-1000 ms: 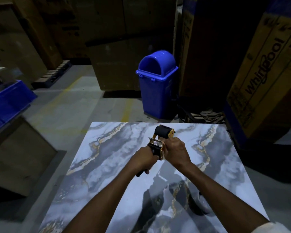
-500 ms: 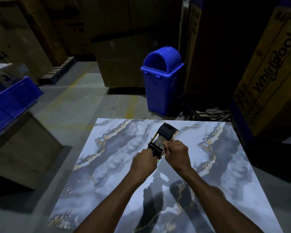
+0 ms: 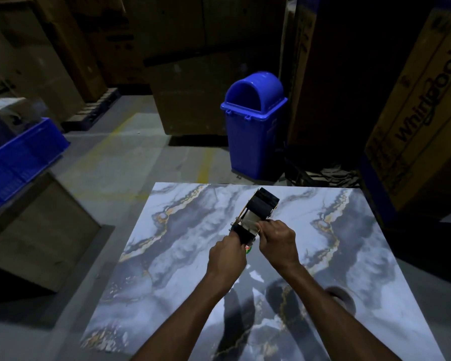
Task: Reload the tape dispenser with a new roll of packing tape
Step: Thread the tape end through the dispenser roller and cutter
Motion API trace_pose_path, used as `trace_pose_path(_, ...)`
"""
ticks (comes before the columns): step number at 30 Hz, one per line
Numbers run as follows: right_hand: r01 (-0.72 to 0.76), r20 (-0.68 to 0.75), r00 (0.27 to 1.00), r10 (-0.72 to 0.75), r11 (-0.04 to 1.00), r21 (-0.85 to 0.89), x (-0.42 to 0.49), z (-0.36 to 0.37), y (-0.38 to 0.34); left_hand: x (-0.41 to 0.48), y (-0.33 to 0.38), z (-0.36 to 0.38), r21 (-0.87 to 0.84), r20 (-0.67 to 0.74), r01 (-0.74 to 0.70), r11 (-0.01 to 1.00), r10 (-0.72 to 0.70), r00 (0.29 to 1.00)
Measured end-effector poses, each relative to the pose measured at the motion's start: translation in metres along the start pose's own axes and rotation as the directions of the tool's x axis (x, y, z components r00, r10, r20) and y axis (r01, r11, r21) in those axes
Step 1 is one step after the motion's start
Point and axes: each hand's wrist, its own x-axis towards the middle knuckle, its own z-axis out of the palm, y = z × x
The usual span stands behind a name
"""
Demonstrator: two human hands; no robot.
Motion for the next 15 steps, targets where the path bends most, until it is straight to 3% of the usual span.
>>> trace_pose_path(3, -0.084, 0.021, 0.996, 0.083, 0.995, 0.049, -0.008, 0.004, -0.002, -0.004, -0.002, 0.004, 0.011, 0.011, 0.009, 1.0, -0.009, 1.0)
trace_pose_path(8, -0.361, -0.003, 0.93, 0.368, 0.913, 0.189, -0.016, 0.008, -0.024, -0.005, -0.009, 0.01, -0.003, 0.019, -0.003, 1.0, 0.003, 1.0)
trace_pose_path(13, -0.337, -0.051, 0.938, 0.342, 0.937, 0.088, -0.024, 0.011, -0.027, -0.003, -0.018, 0.017, -0.032, 0.05, -0.006, 0.999, 0.007, 0.999)
trace_pose_path(15, -0.239, -0.092, 0.966, 0.244, 0.969, 0.055, -0.028, 0.01, -0.023, -0.002, -0.018, 0.018, -0.037, 0.053, -0.01, 0.999, 0.012, 0.999)
